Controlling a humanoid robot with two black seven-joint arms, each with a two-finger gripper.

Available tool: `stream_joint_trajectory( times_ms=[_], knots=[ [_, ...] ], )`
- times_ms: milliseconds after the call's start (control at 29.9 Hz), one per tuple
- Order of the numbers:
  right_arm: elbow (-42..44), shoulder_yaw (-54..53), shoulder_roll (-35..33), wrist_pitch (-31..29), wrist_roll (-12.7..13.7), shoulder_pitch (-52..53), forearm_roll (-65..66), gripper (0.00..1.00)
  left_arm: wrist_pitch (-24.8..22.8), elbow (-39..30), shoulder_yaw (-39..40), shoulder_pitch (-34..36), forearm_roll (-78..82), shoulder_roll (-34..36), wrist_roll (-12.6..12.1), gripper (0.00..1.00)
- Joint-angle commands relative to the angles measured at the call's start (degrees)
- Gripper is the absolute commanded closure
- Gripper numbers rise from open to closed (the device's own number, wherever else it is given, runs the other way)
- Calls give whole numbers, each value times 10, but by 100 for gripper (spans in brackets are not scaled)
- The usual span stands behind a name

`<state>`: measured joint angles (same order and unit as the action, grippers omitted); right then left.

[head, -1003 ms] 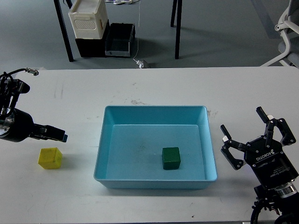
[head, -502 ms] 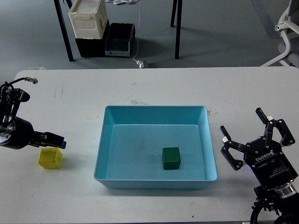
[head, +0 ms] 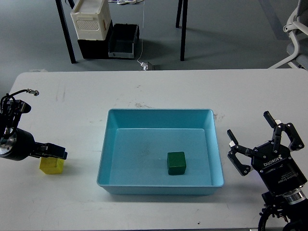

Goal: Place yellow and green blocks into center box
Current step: 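Close the left gripper on the yellow cube, then carry the yellow cube into the tray beside the green cube, release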

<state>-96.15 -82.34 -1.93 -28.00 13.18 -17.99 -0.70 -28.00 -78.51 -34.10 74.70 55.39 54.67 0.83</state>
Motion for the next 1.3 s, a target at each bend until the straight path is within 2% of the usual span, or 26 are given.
stream_joint_trajectory(
  times_ms=[0,334,468,535,769,869,936,970,1137,1271],
  knots=[
    [0,0,0,0,-1,0,0,0,0,5,0,-1,6,0,0,0],
    [0,0,0,0,0,0,0,0,0,6,12,-28,17,-1,0,2],
    [0,0,-1,0,0,0,0,0,0,5,12,-29,26,0,0,8],
    [0,0,-1,0,0,0,0,0,0,5,13,-29,31,1,2,17],
    [0,0,-2,0,0,0,0,0,0,2,14,-28,54,0,0,67],
    [0,0,-2,0,0,0,0,0,0,-3,14,-25,61,1,0,72],
    [0,0,-2,0,0,0,0,0,0,-14,14,-24,62,4,-2,81],
    [0,0,-2,0,0,0,0,0,0,-15,17,-23,62,6,-4,92],
    [0,0,-2,0,0,0,0,0,0,-16,45,-5,61,7,3,97],
    [1,-4,-2,0,-1,0,0,0,0,-23,46,77,48,-2,12,97]
  ],
)
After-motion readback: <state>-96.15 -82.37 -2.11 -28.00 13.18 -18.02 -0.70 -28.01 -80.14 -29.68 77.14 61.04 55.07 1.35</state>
